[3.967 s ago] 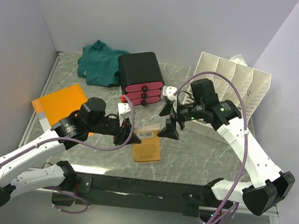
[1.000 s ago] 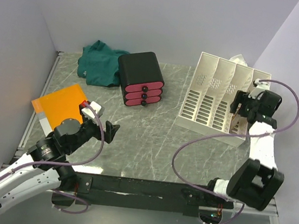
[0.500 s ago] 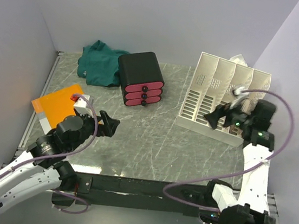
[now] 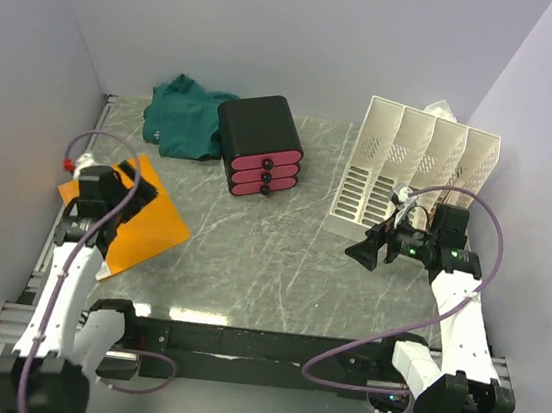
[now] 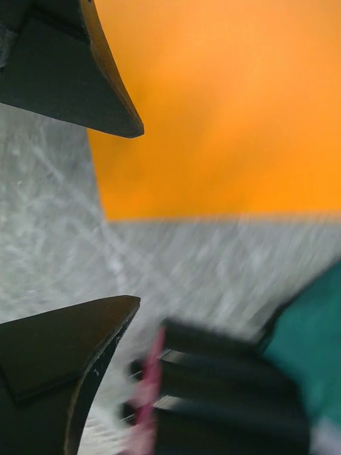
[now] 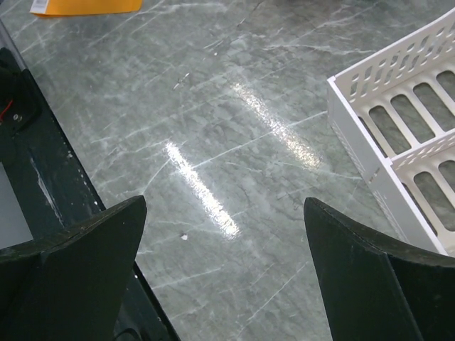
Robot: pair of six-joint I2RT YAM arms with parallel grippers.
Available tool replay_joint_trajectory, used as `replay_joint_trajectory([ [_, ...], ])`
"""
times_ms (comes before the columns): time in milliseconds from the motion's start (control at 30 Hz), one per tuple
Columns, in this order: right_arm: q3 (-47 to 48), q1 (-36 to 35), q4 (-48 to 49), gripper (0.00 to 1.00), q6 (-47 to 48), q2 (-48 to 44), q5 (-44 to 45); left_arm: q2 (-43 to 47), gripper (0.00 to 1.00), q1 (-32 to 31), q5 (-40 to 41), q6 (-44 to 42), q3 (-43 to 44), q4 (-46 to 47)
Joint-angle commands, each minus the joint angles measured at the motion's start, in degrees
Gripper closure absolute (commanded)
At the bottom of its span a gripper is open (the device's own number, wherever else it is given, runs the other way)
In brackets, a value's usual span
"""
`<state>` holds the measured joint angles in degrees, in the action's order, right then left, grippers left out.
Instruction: Organize the desk
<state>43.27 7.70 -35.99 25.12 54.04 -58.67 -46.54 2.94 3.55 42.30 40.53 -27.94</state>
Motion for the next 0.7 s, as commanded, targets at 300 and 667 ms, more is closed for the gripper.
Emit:
replay_joint_trajectory([
  [300,1.0,-0.1,-0.5,0.0,2.2,-1.3,-1.2,-21.6,0.0,18.2,16.8,11.7,3.9,-13.2],
  [667,1.5,0.1,-0.9,0.0,2.9,0.7,-1.7,-28.9,0.01,24.5,16.0,8.1,3.6,-9.1],
])
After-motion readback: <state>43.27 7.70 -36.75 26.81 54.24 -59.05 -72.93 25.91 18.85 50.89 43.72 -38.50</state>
